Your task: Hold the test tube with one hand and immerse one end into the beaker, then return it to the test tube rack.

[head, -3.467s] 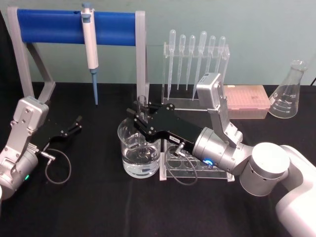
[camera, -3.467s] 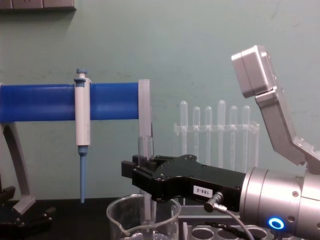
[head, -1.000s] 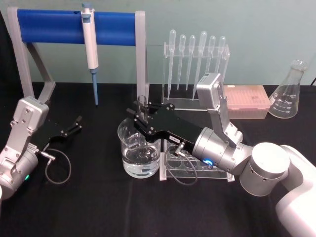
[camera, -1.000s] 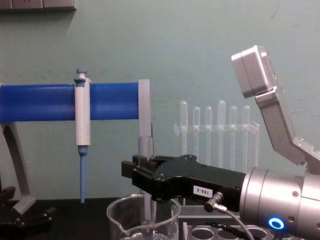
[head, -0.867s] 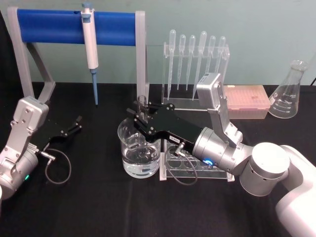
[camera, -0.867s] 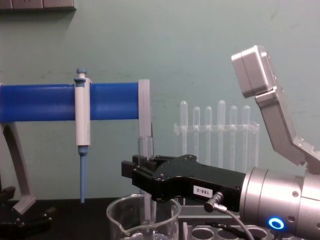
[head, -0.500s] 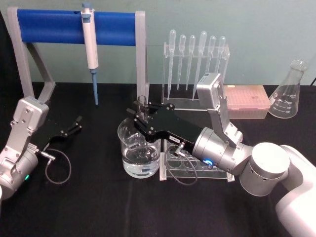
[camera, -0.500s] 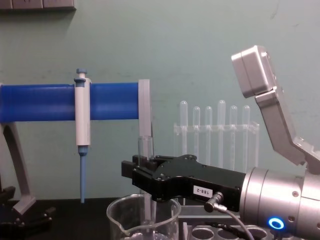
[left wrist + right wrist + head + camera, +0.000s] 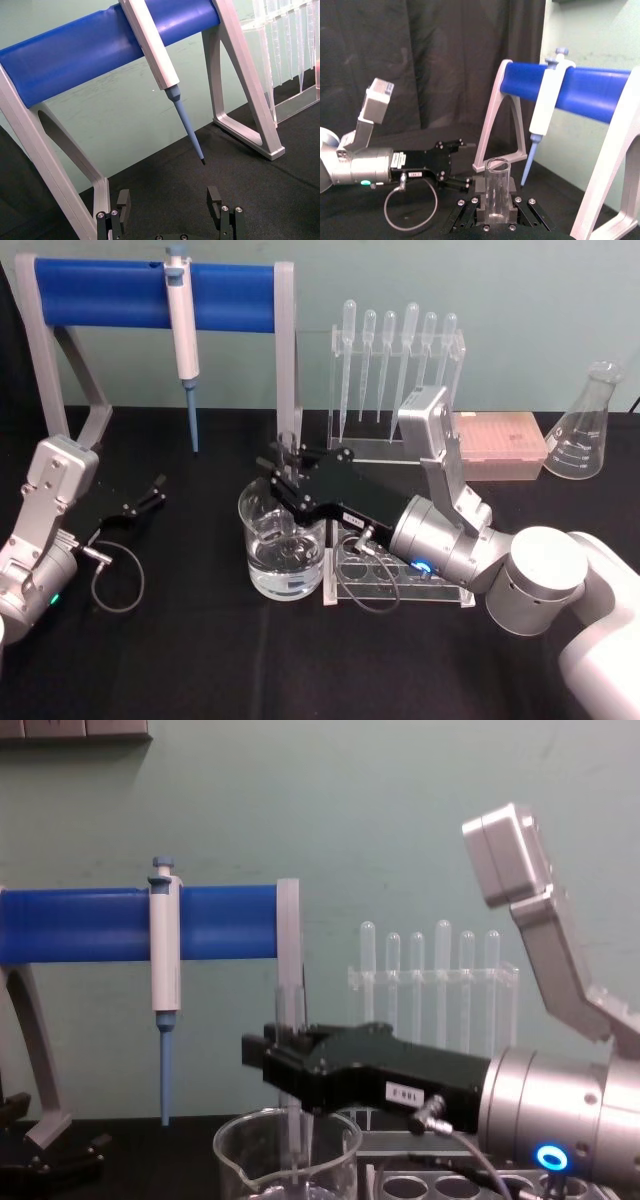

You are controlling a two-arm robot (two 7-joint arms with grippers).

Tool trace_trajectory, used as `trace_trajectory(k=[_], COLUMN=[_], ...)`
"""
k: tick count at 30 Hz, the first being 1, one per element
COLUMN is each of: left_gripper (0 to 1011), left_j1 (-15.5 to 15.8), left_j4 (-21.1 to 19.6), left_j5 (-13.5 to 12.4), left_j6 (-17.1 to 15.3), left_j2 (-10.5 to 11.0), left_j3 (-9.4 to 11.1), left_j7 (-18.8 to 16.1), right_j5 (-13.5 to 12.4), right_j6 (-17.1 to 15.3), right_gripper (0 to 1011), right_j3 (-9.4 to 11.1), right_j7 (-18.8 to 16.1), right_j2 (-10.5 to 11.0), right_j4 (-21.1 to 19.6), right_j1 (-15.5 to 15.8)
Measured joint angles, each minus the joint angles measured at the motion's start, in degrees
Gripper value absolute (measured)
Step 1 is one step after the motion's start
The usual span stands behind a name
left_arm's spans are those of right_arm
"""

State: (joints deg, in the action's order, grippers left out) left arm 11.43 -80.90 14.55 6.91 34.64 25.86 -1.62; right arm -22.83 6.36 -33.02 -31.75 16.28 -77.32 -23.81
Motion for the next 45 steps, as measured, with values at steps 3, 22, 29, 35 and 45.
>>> trace_trajectory(k=[3,22,29,35,45], left_gripper=[1000,1000,1000,1000,1000], left_j1=[0.0,0.0,0.0,0.0,0.0], left_j4=[0.0,0.0,0.0,0.0,0.0], left_j5=[0.0,0.0,0.0,0.0,0.0], left_j6=[0.0,0.0,0.0,0.0,0.0], left_j2=[0.0,0.0,0.0,0.0,0.0], left_j3=[0.0,0.0,0.0,0.0,0.0], left_j7=[0.0,0.0,0.0,0.0,0.0], right_j5=[0.4,-3.06,-4.35,-4.6,-2.97], right_j6=[-0.87,-8.38,-9.61,-8.44,-4.09], right_gripper=[224,224,224,224,224], right_j3=[0.72,6.66,11.28,13.21,12.91], right_j7=[0.74,3.73,6.94,7.85,7.61], right_j2=[0.45,7.62,12.99,14.73,12.86], right_j4=[-3.04,-24.39,-29.27,-28.85,-23.5], right_j1=[0.42,1.79,8.17,12.5,15.41])
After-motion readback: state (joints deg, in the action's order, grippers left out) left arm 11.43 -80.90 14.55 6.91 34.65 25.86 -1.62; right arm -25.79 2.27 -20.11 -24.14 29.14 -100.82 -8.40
